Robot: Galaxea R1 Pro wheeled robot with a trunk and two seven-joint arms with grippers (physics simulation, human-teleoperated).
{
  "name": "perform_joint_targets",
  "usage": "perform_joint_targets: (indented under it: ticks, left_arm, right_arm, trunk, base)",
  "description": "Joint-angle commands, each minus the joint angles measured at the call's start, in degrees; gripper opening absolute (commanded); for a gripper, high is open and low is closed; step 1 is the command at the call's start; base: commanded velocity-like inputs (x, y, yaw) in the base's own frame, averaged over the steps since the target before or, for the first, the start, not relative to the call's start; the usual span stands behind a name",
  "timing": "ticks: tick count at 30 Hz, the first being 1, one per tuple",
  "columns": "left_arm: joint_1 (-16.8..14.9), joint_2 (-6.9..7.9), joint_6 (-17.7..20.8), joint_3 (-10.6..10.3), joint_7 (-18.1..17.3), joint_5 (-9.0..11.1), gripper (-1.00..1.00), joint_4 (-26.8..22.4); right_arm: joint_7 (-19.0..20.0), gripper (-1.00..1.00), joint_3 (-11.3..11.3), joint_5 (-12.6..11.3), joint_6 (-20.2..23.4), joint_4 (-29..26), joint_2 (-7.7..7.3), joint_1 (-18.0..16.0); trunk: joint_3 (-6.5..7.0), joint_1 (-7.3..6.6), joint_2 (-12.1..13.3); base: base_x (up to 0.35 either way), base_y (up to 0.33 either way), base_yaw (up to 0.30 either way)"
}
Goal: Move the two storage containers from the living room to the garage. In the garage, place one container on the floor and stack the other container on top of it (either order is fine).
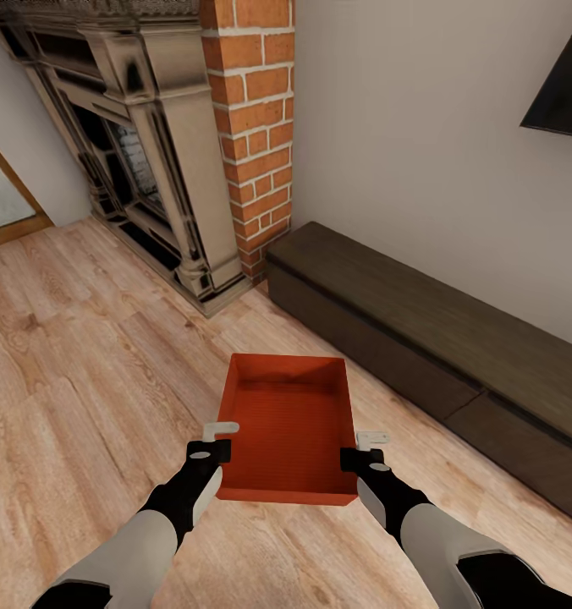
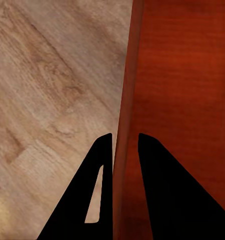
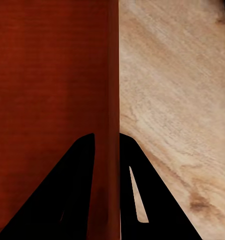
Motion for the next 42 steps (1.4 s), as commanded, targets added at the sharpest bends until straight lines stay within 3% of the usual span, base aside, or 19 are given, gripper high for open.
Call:
perform_joint_targets:
  ticks: [1,42]
  left_arm:
    - [0.0,0.36,0.6,0.0,0.7,-1.1,-1.0,-0.2]
    - [0.0,0.36,0.6,0.0,0.6,-1.0,-1.0,-0.2]
  right_arm:
    - [-0.4,-1.0,0.1,-0.2,-0.1,0.1,-0.83,0.0]
    - [-0.4,-1.0,0.1,0.0,-0.2,0.1,-0.9,0.0]
  trunk:
    - [0.15,-0.23,0.4]
    - [7.51,-9.24,16.8]
  base:
    - [0.0,0.0,0.0]
    - [0.0,0.0,0.0]
